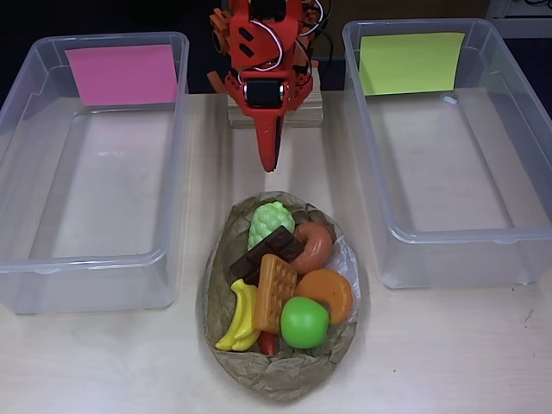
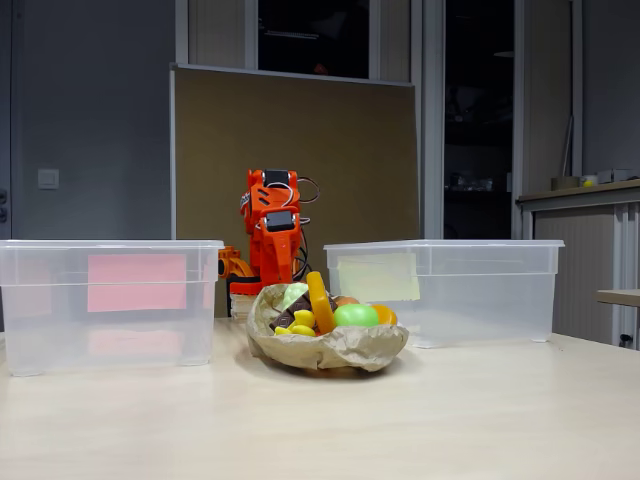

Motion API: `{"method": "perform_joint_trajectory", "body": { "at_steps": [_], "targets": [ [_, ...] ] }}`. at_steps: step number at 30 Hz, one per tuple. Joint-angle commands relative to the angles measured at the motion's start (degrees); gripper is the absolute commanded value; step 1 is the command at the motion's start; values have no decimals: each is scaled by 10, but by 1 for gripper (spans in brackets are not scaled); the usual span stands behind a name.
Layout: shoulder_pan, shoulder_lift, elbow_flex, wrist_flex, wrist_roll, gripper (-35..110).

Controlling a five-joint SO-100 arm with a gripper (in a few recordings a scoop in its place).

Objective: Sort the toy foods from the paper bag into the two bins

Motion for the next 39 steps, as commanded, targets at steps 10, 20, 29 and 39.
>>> {"method": "perform_joint_trajectory", "body": {
  "at_steps": [10,20,29,39],
  "targets": [
    [-68,-233,-268,18,-70,0],
    [-96,-733,-679,48,-69,5],
    [-121,-1027,-894,-12,297,0],
    [-163,-1179,-967,-91,510,21]
  ]
}}
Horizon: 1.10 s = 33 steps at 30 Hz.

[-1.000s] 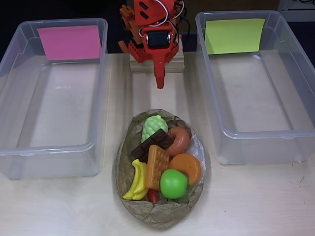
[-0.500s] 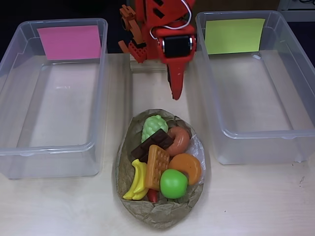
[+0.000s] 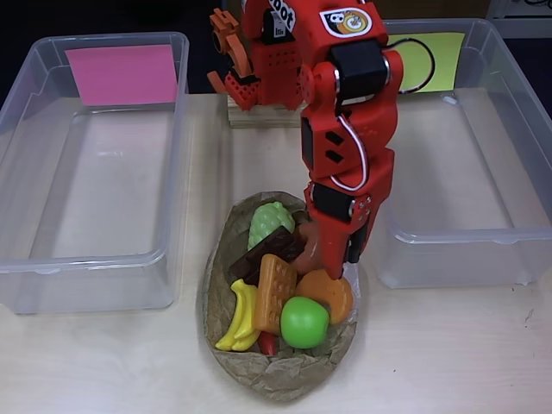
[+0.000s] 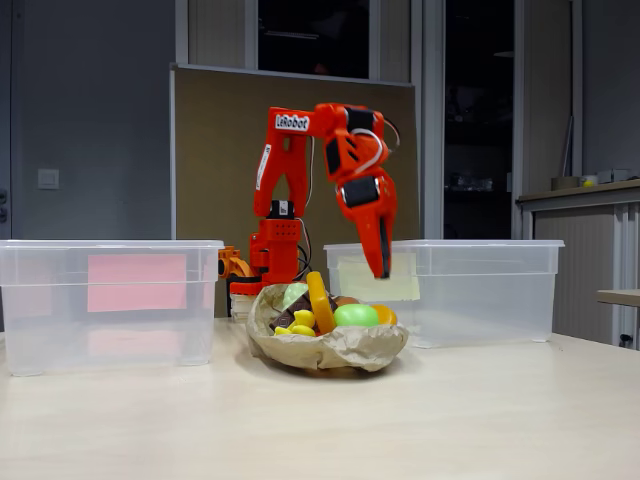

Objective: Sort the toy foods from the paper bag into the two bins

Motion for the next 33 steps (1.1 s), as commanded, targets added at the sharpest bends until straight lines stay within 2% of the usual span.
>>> {"method": "perform_joint_trajectory", "body": {
  "at_steps": [1,5,23,33],
  "targets": [
    [-15,-11,-25,-11,37,23],
    [-11,-26,-27,-17,44,27],
    [-43,-33,44,-91,192,27],
    [-65,-23,63,-107,229,27]
  ]
}}
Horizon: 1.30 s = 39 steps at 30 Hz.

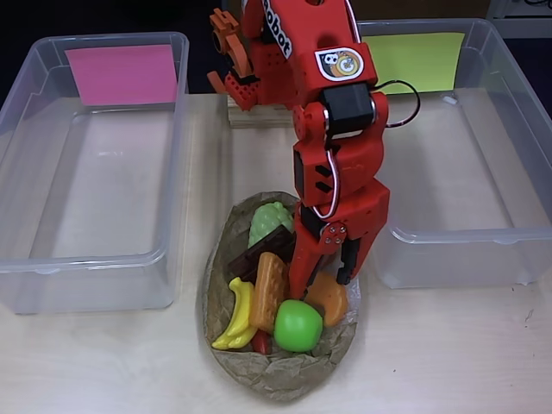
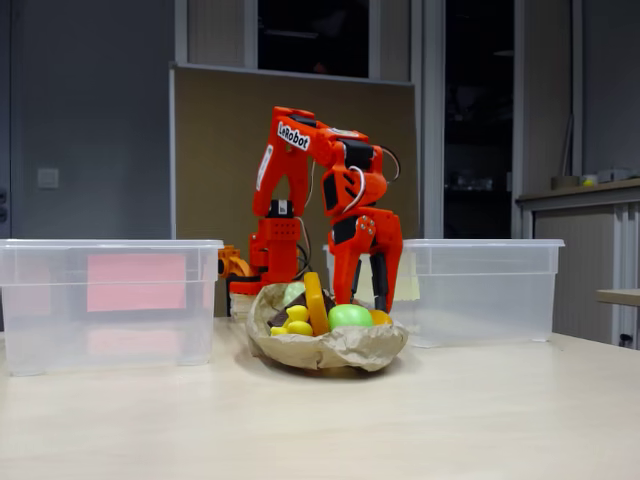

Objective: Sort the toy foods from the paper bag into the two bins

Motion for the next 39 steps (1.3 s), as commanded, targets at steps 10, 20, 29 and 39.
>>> {"method": "perform_joint_trajectory", "body": {
  "at_steps": [10,20,29,39],
  "targets": [
    [-69,29,1,-4,49,25],
    [-95,24,-3,-19,81,26],
    [-111,30,-62,60,74,30],
    [-101,23,-107,91,-18,27]
  ]
}}
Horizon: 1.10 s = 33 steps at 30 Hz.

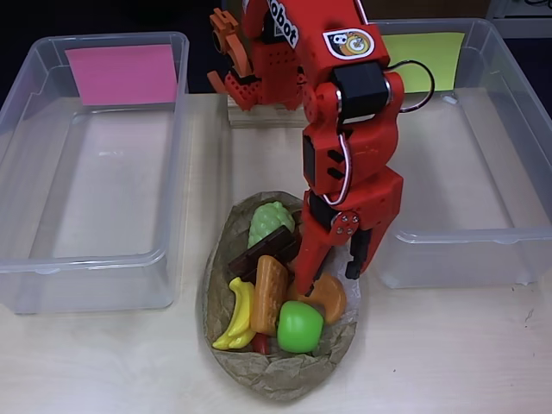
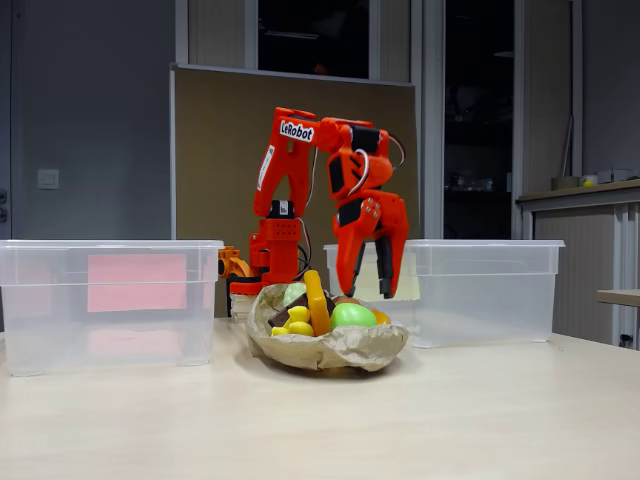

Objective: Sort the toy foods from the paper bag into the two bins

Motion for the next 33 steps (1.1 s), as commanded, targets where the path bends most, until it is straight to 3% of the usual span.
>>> {"method": "perform_joint_trajectory", "body": {
  "at_steps": [1,16,23,33],
  "targets": [
    [-81,16,-25,11,-23,26],
    [-83,12,65,-32,-29,26],
    [-58,58,107,-11,-112,25],
    [-32,90,111,26,-144,25]
  ]
}}
